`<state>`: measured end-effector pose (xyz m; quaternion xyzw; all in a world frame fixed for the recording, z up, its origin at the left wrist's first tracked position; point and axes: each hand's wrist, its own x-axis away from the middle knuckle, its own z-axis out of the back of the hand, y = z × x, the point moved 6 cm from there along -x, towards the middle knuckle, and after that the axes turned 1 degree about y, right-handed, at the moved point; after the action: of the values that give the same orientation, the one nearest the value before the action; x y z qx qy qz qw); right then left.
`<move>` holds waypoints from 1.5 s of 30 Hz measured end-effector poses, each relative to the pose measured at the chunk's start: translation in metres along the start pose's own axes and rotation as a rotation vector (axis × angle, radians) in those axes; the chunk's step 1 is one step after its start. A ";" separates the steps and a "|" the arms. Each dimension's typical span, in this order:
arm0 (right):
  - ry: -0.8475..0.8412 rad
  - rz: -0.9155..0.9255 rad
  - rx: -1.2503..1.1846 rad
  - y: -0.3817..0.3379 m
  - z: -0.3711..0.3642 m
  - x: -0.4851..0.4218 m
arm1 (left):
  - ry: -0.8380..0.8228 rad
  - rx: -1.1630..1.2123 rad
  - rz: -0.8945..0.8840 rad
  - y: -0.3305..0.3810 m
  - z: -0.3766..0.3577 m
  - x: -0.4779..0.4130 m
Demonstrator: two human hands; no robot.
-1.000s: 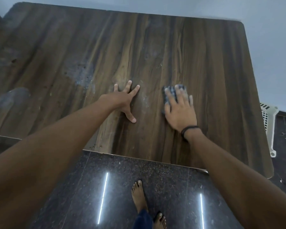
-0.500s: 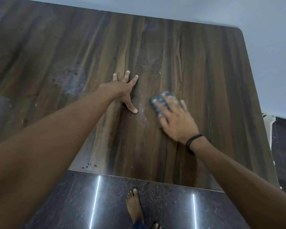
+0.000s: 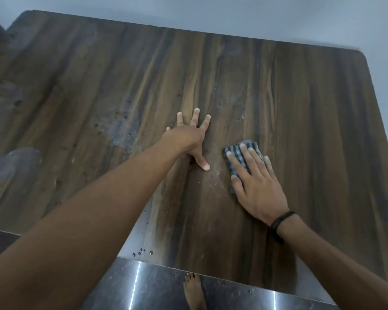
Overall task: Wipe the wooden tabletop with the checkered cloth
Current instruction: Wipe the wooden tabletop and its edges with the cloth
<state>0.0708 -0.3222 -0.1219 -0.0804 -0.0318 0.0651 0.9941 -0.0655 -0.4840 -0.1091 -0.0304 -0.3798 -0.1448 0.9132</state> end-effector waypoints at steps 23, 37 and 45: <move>0.070 -0.248 -0.098 0.072 0.027 -0.076 | 0.014 0.030 -0.004 0.013 0.041 -0.020; 0.095 -0.177 -0.099 0.139 0.042 -0.129 | 0.005 0.030 0.000 0.021 0.068 -0.054; 0.048 -0.160 -0.112 0.139 0.045 -0.162 | 0.004 0.028 0.001 0.019 0.064 -0.061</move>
<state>-0.1106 -0.2010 -0.1087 -0.1347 -0.0180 -0.0182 0.9906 -0.1448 -0.4400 -0.1052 -0.0177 -0.3797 -0.1391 0.9144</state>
